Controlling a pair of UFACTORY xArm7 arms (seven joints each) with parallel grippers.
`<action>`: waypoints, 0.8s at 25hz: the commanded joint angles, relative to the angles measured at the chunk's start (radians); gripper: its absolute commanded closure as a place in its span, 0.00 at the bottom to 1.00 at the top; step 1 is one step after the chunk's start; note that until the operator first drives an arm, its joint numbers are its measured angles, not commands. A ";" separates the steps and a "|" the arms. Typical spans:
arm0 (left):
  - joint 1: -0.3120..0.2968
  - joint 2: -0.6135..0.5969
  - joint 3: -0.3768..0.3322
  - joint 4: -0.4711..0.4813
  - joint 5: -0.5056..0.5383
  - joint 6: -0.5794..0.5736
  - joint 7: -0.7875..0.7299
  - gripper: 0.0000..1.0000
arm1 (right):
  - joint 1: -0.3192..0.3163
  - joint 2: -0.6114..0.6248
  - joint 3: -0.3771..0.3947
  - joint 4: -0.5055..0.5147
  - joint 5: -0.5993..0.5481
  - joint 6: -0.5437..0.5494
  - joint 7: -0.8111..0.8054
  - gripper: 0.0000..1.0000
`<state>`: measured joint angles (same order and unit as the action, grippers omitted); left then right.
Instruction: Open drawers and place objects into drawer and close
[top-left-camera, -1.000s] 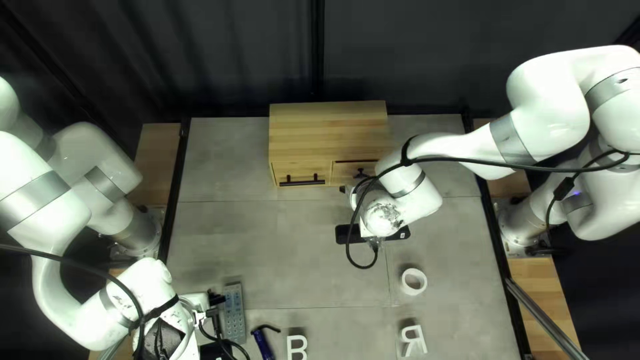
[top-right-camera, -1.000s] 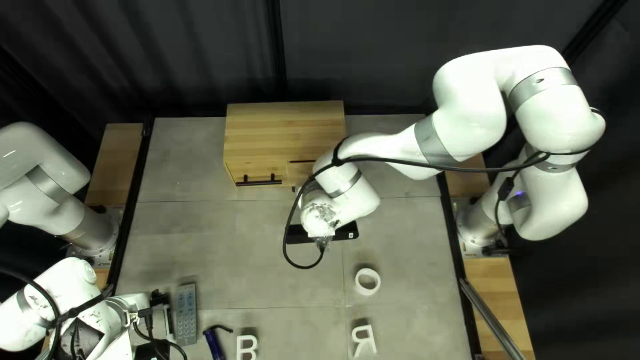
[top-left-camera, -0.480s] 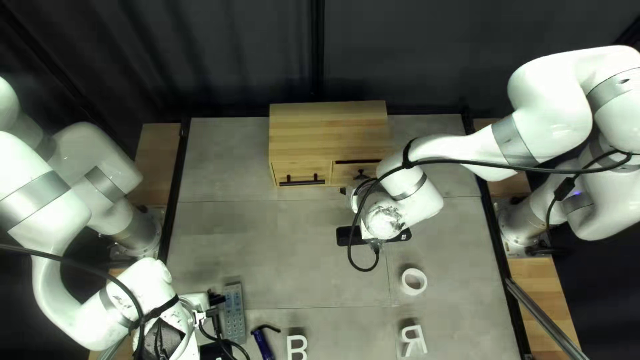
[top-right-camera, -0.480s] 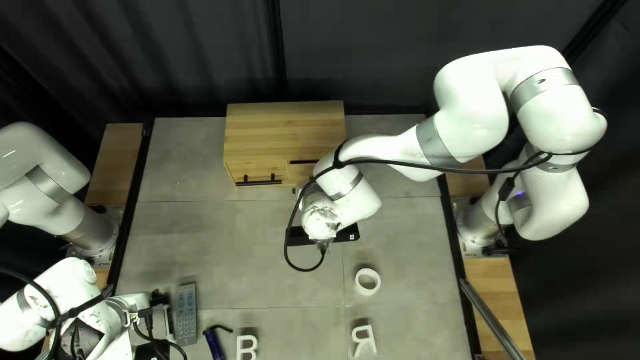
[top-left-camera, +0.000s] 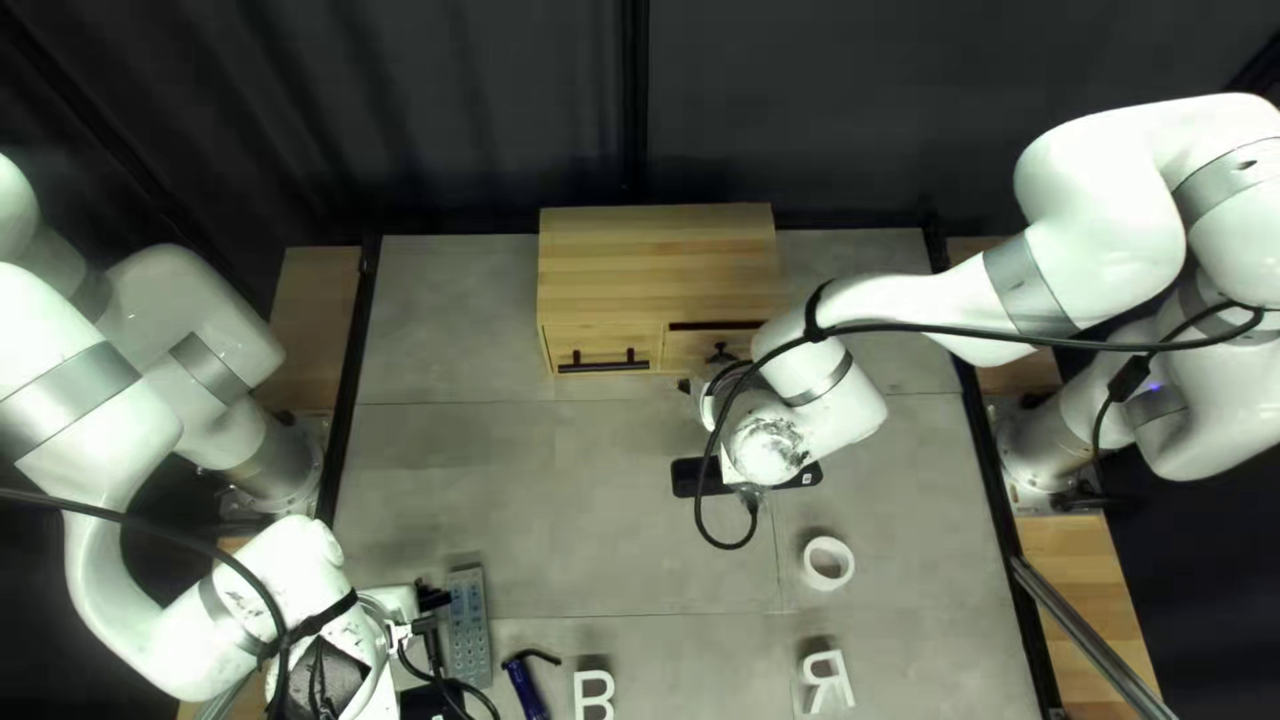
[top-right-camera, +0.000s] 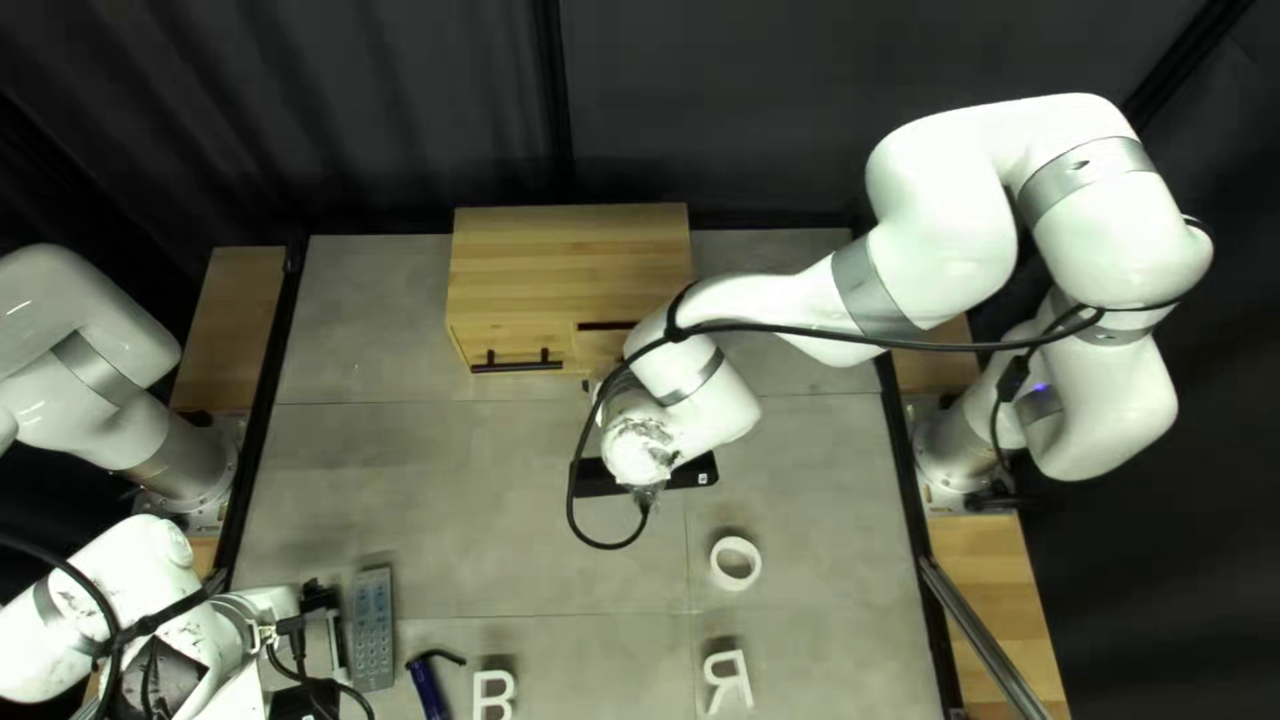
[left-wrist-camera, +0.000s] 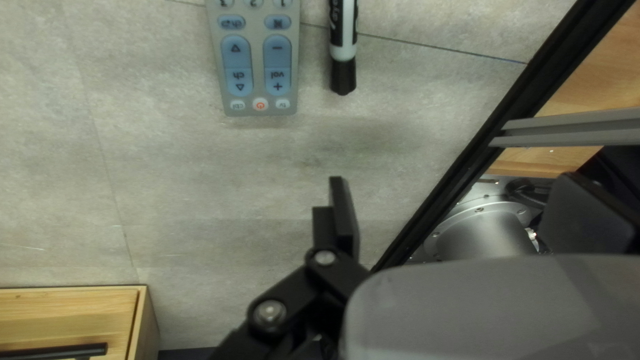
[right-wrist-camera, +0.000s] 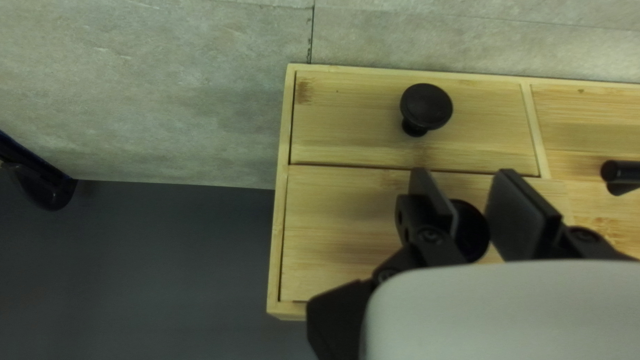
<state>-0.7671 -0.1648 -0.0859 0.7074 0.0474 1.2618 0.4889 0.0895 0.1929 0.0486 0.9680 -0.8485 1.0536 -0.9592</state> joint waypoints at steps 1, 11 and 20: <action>0.000 0.000 0.000 0.000 0.000 0.000 0.000 0.00 | 0.002 -0.001 0.003 -0.004 0.001 -0.004 0.004 0.91; 0.000 0.000 0.000 0.000 0.000 0.000 0.000 0.00 | 0.006 -0.001 0.007 -0.009 0.002 -0.012 0.009 0.92; 0.000 0.000 0.000 0.000 0.000 0.000 0.000 0.00 | 0.015 -0.007 0.015 -0.015 0.006 -0.010 0.017 0.92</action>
<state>-0.7671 -0.1648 -0.0859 0.7074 0.0474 1.2618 0.4889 0.1016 0.1869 0.0612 0.9542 -0.8436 1.0433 -0.9443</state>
